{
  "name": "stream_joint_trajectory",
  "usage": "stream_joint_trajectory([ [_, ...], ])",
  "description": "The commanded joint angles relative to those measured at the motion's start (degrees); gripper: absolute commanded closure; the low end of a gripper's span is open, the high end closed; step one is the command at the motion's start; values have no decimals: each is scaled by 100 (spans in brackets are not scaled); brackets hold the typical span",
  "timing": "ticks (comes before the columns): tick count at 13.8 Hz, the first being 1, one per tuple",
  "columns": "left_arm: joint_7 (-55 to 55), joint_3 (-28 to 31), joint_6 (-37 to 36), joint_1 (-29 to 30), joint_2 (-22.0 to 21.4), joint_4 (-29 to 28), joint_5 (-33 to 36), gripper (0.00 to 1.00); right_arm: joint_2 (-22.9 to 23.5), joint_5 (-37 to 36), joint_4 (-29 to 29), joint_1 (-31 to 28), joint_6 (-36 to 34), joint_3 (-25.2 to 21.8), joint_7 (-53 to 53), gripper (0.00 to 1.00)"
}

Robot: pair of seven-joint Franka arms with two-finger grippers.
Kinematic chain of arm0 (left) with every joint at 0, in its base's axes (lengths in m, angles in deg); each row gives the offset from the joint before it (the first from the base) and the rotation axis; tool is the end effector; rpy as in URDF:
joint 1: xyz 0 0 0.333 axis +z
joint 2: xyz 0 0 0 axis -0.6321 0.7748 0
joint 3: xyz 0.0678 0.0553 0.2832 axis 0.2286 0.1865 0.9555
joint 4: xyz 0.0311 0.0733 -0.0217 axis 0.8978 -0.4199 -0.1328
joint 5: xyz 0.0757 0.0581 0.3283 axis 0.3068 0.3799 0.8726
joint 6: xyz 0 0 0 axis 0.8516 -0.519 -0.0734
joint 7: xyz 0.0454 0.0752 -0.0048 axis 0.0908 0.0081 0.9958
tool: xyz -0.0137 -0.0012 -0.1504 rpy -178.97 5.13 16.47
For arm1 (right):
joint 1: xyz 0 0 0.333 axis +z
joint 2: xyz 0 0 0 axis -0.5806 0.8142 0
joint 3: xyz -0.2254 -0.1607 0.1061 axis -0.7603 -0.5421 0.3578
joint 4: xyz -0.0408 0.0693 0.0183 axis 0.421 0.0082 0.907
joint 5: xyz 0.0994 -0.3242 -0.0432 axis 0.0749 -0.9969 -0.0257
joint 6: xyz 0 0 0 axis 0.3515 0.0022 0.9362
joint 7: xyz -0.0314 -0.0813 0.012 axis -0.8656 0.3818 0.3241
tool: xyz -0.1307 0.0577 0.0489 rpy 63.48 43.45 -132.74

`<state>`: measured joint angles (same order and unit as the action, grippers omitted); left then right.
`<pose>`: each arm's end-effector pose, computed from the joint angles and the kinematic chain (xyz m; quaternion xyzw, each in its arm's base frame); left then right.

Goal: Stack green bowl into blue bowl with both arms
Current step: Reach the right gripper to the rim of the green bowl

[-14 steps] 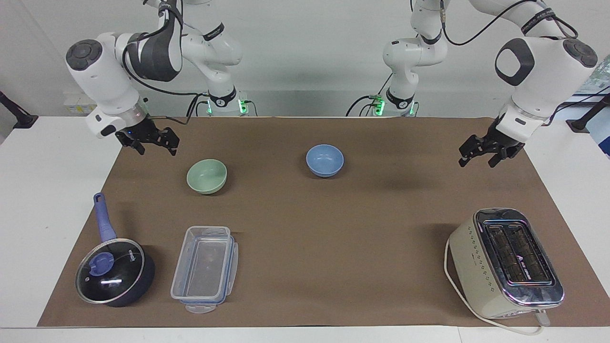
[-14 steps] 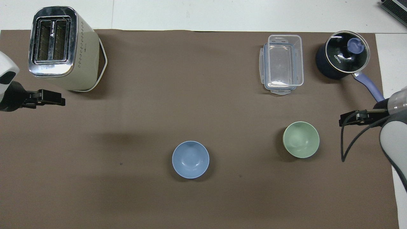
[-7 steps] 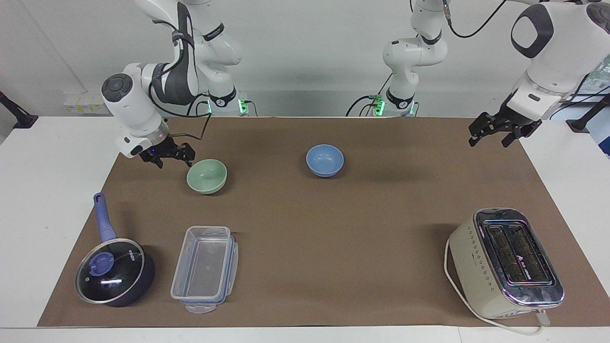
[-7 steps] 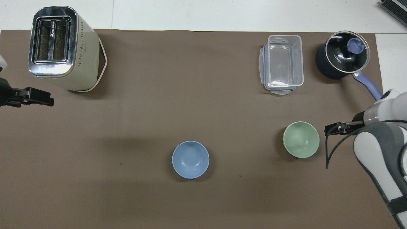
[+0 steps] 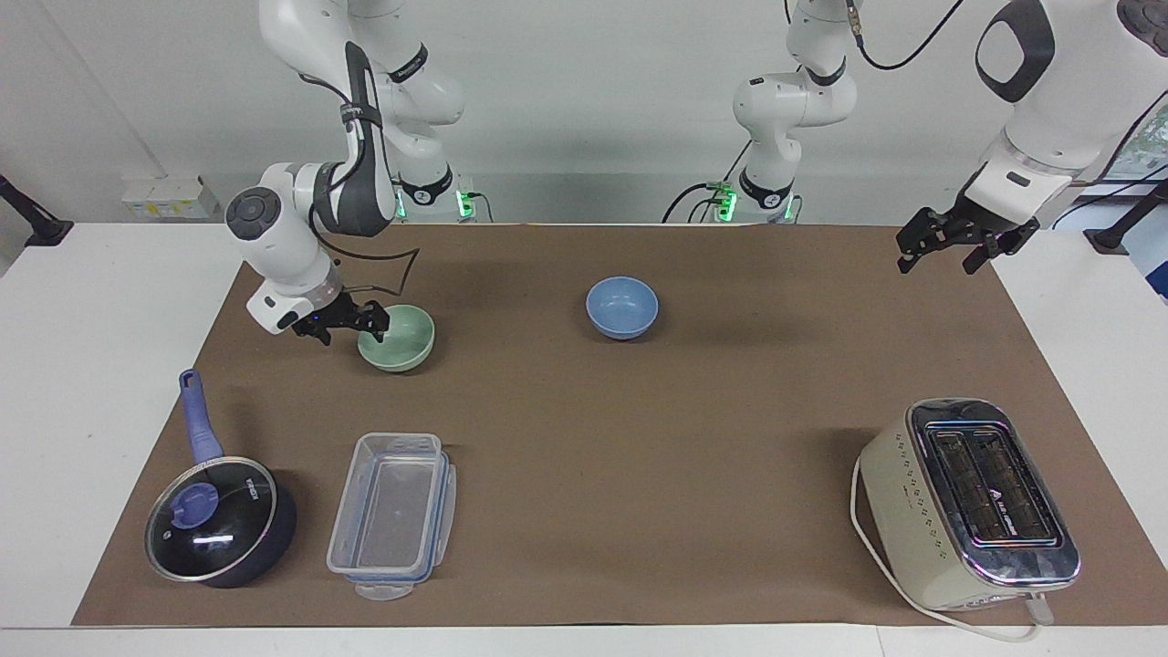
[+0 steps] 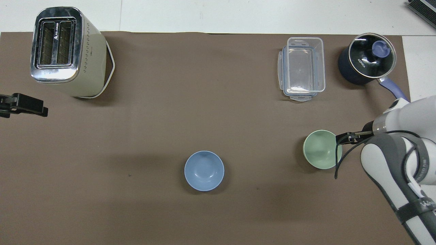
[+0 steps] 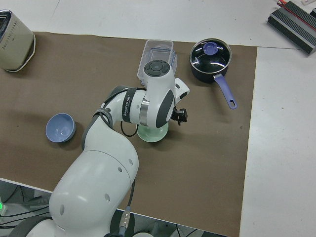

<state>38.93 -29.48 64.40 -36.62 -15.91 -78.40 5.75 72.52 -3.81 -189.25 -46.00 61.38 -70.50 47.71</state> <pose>0.5060 -0.0045 0.5409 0.9993 -0.0305 -0.0196 0.0132 0.4730 -0.0386 0.3082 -0.9981 -0.0185 0.0569 0.0126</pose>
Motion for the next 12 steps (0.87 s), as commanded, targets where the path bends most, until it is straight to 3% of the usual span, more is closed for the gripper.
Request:
stream_joint_trajectory([
  [1, 103, 17, -69, -57, -36, -38, 138, 0, -103, 272, -286, -22, 129, 5, -185, 0],
  [5, 86, 26, -69, 13, -28, -20, 138, 0, -138, 414, -357, -48, 121, 5, -554, 4],
  [10, 77, 26, -60, 13, -28, -20, 138, 0, -138, 581, -357, -92, 112, 5, -554, 33],
  [12, 86, 26, -60, 22, -28, -20, 138, 0, -138, 589, -357, -109, 94, 5, -554, 53],
])
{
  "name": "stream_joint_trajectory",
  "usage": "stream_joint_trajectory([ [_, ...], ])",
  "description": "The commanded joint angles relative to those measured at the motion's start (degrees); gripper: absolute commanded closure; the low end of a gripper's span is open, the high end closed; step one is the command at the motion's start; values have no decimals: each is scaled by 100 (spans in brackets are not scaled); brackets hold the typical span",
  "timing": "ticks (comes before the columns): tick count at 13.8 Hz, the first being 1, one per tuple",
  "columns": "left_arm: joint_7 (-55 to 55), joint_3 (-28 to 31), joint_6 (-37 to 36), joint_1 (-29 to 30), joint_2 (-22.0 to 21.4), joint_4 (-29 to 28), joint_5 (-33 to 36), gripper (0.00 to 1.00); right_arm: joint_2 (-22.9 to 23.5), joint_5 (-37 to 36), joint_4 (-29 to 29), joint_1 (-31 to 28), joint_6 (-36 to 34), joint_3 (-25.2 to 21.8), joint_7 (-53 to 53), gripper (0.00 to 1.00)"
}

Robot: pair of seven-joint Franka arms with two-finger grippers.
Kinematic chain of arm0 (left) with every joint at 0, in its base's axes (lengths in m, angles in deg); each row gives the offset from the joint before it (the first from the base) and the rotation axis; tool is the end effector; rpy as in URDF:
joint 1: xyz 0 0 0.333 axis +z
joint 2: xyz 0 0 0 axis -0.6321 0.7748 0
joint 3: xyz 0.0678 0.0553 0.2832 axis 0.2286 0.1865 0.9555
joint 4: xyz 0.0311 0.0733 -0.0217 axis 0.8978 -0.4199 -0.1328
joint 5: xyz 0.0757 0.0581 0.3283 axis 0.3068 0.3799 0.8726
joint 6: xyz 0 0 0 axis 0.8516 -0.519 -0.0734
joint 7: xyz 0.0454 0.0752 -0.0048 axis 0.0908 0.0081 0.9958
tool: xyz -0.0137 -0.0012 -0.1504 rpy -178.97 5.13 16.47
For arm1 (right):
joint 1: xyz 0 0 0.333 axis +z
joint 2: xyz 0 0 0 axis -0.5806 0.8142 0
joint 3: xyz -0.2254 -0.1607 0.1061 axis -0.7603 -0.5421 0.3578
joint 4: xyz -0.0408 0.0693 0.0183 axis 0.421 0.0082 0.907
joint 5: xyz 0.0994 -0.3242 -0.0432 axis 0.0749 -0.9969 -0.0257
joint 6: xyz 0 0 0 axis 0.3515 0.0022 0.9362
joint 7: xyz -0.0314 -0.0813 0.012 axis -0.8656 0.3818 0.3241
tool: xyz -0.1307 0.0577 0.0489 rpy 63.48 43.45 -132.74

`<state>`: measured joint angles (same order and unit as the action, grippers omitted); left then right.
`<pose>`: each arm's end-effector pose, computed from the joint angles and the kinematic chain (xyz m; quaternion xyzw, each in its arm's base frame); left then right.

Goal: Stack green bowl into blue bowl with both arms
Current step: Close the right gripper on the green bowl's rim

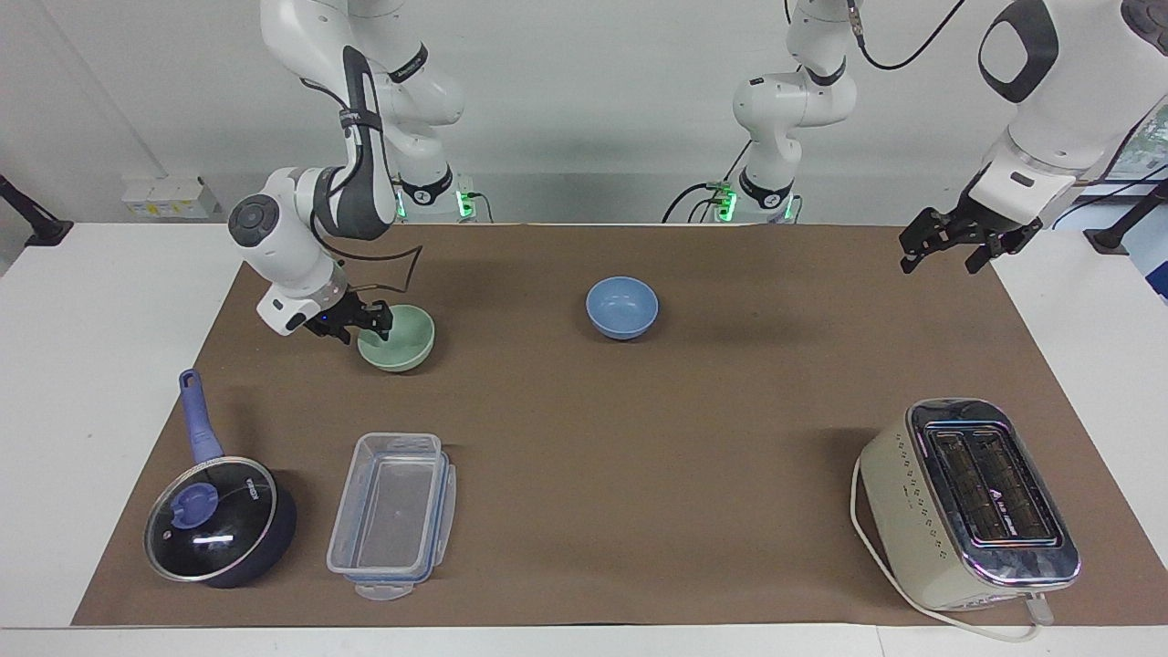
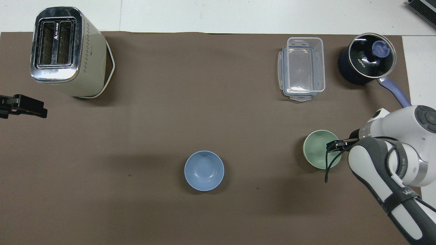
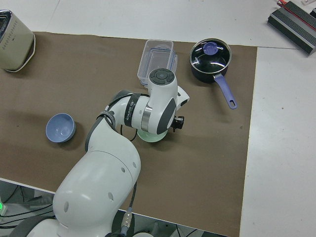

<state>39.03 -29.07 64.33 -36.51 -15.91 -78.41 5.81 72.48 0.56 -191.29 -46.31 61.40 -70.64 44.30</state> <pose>0.5058 0.0002 0.5407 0.9994 -0.0251 -0.0203 0.0127 0.4621 -0.0355 0.2956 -0.9963 -0.0203 0.0694 0.0462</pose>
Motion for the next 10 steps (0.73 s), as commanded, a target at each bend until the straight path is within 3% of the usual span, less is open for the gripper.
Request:
stream_joint_trajectory([
  [1, 75, -15, -53, 11, -28, -19, 132, 0, -125, 221, -135, -78, 91, 20, -223, 75],
  [2, 75, -15, -53, 11, -28, -19, 141, 0, -125, 448, -118, -96, 91, 11, -223, 99],
  [6, 67, -15, -53, 11, -28, -19, 132, 0, -204, 556, -30, -113, -92, 11, -258, 100],
  [10, 67, -15, -53, 11, -28, -19, 132, 0, -670, 634, 224, 114, -891, 90, -232, 100],
])
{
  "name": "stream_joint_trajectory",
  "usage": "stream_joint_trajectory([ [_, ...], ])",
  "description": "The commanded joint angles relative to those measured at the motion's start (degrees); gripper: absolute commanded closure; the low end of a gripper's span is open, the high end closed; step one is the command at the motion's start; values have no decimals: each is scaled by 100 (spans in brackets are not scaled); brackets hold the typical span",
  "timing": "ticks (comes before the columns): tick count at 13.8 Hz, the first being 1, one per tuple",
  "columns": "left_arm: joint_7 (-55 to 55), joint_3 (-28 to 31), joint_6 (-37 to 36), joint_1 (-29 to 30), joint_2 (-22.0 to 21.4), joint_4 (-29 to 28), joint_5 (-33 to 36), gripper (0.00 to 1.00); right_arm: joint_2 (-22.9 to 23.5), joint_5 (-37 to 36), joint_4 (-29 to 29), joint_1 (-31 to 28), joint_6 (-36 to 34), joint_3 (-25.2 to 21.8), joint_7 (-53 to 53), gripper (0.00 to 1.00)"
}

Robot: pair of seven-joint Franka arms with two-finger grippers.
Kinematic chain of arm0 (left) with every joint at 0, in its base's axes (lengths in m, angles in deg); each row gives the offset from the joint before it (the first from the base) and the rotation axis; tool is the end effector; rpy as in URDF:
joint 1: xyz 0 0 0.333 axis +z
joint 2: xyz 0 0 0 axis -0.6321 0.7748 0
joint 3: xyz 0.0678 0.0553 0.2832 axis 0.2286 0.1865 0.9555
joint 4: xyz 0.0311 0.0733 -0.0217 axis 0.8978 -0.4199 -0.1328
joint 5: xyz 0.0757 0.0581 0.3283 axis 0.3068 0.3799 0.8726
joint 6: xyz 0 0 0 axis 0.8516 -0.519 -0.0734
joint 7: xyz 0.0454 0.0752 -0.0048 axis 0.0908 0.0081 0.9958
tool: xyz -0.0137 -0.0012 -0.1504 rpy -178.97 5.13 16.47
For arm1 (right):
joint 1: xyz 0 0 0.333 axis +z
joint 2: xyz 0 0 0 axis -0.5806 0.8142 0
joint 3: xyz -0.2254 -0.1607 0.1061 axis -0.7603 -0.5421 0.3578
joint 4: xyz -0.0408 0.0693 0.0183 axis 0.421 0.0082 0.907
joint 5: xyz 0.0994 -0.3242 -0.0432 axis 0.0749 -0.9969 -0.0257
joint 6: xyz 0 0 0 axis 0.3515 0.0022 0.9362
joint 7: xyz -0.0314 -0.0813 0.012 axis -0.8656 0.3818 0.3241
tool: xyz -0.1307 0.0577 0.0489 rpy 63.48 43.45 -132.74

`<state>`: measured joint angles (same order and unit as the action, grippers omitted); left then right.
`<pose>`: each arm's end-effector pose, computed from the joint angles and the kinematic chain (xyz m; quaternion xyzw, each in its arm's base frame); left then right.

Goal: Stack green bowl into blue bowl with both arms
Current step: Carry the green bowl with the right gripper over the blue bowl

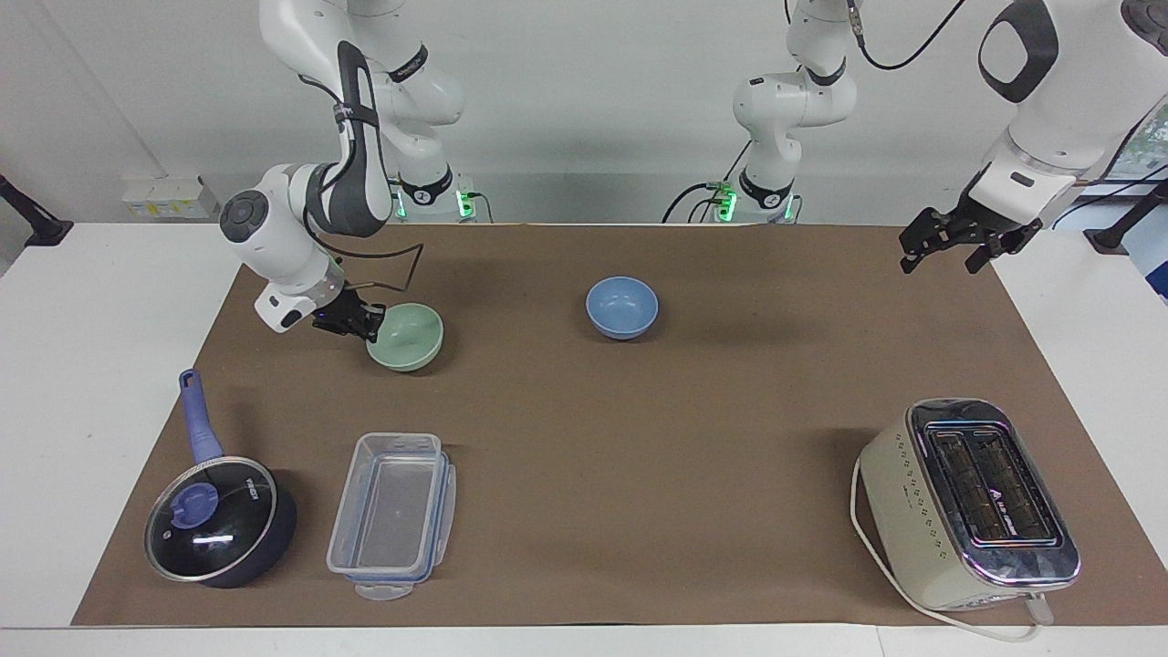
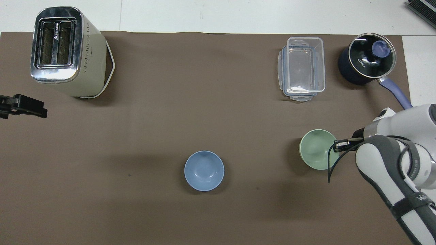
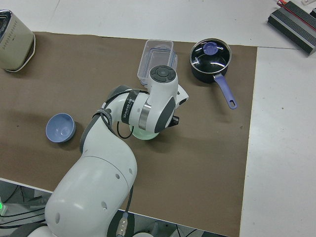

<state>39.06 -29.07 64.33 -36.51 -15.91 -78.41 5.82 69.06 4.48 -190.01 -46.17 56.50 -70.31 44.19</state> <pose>0.5058 0.0002 0.5407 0.9994 -0.0249 -0.0203 0.0126 0.4579 -0.0244 0.3264 -0.9950 -0.0090 0.0675 0.0735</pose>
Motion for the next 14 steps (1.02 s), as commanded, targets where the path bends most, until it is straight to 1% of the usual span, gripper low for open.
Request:
stream_joint_trajectory([
  [1, 73, -15, -53, 11, -28, -19, 131, 0, -415, 435, 167, 258, -568, 48, -185, 100],
  [2, 73, -15, -53, 11, -28, -19, 131, 0, -503, 550, 176, 346, -674, 57, -168, 100],
  [4, 73, -15, -53, 11, -28, -19, 131, 0, -644, 577, 194, 767, -702, 66, -10, 100],
  [7, 64, -15, -53, 11, -28, -19, 140, 0, -671, 603, 211, 1365, -597, 74, 429, 100],
  [9, 73, -15, -53, 11, -28, -19, 131, 0, -671, 612, 220, 1638, -561, 74, 701, 100],
  [12, 73, -15, -53, 11, -28, -19, 131, 0, -619, 612, 255, 2506, -123, 83, 1745, 100],
  [14, 73, -15, -53, 11, -28, -19, 131, 0, -540, 612, 255, 2973, 132, 83, 2326, 100],
])
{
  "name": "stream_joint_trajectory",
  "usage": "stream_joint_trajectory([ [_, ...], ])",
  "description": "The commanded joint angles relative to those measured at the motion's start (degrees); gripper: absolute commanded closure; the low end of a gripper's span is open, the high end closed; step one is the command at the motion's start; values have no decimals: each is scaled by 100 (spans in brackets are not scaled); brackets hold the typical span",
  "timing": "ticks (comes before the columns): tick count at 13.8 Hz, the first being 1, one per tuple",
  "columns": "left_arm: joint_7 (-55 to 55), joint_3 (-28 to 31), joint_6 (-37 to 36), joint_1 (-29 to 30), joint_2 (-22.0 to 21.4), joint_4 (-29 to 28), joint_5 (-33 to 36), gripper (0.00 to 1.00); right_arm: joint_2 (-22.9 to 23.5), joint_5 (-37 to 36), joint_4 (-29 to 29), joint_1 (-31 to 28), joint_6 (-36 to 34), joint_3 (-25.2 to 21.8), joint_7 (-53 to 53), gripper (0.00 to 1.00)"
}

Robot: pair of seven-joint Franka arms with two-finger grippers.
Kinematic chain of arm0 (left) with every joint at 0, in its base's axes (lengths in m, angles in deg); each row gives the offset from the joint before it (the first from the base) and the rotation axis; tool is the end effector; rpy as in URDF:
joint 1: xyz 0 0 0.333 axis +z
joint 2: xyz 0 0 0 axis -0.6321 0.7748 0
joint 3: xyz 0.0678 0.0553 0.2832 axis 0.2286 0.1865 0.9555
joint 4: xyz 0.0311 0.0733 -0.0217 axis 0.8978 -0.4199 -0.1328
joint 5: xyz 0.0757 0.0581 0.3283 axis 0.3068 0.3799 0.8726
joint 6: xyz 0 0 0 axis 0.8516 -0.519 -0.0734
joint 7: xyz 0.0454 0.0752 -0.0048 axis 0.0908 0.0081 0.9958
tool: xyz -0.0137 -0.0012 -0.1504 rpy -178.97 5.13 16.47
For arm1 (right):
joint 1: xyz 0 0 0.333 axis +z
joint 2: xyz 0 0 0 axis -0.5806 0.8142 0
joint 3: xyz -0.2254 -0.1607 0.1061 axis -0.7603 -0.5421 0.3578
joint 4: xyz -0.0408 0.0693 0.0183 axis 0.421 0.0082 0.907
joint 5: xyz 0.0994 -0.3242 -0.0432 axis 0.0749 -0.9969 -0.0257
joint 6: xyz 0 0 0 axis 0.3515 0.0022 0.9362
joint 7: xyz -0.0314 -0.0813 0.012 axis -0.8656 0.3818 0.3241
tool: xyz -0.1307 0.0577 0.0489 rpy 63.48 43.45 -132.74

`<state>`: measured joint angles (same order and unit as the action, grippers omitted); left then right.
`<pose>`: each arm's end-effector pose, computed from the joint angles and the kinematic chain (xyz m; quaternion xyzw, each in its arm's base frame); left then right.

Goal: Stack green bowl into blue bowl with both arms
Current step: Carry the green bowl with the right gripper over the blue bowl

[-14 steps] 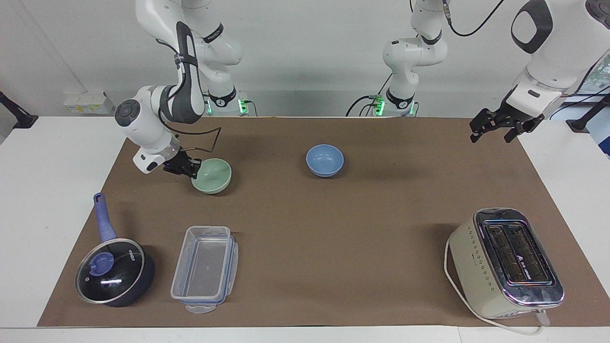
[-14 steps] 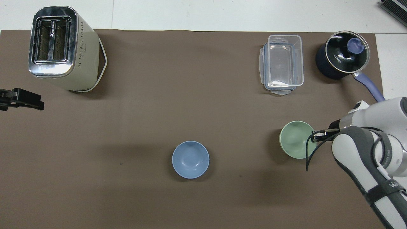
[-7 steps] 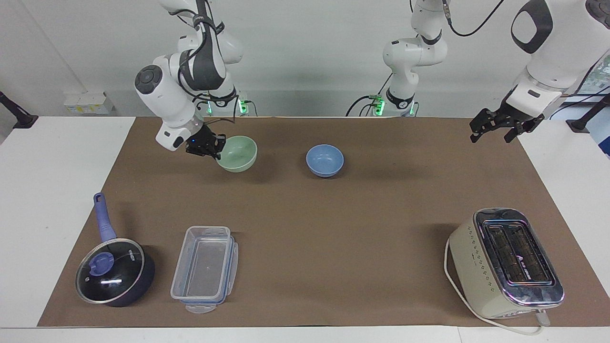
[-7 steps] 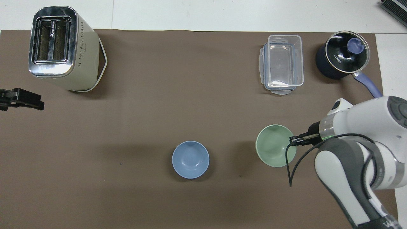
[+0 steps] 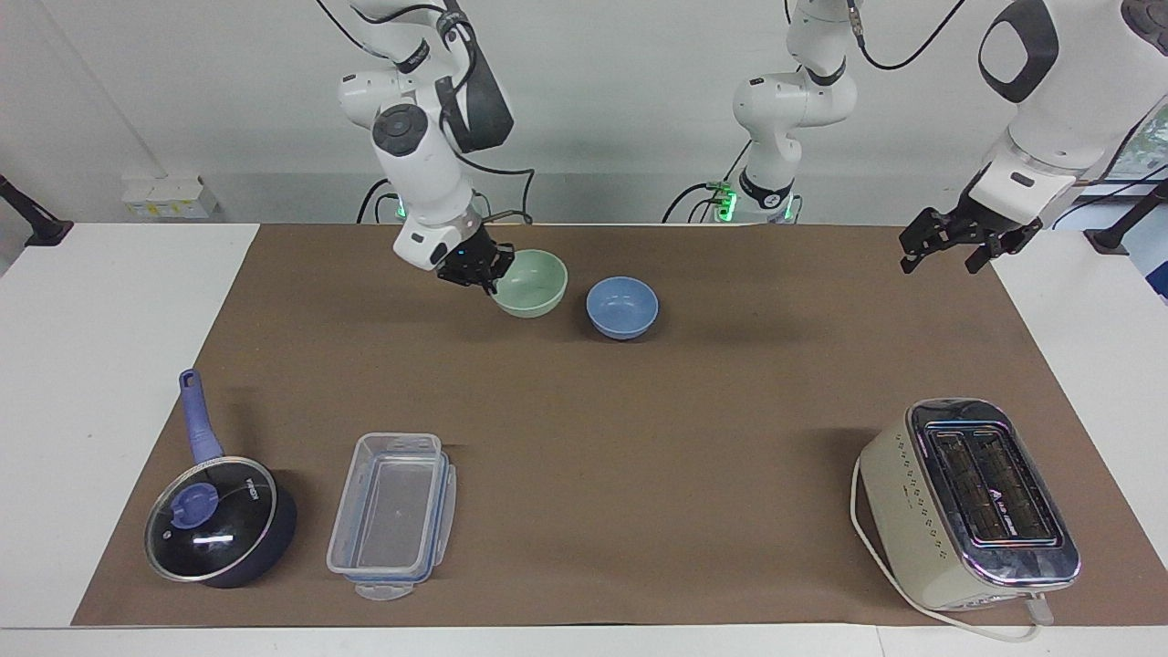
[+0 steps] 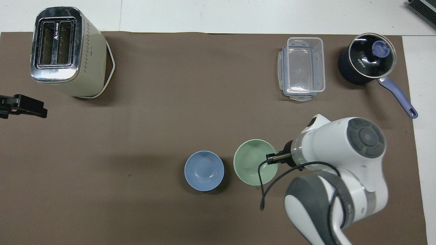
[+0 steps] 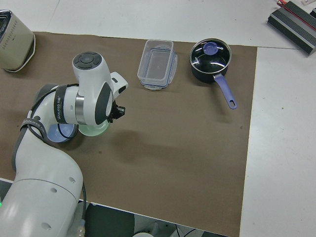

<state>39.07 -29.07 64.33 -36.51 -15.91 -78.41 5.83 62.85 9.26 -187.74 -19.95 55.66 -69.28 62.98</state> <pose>0.5058 0.0002 0.5407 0.9994 -0.0248 -0.0203 0.0125 0.4213 0.1981 0.3917 -0.9930 -0.0669 0.0355 0.0905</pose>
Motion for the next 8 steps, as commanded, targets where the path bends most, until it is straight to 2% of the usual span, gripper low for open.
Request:
stream_joint_trajectory([
  [1, 71, -15, -53, 11, -28, -19, 131, 0, 160, 135, 28, 493, 253, -20, 580, 100],
  [4, 71, -15, -53, 11, -28, -19, 131, 0, 354, 135, 28, 906, 726, -20, 1002, 100],
  [8, 62, -15, -53, 11, -28, -19, 131, 0, 714, 135, 369, 1083, 780, -11, 1301, 100],
])
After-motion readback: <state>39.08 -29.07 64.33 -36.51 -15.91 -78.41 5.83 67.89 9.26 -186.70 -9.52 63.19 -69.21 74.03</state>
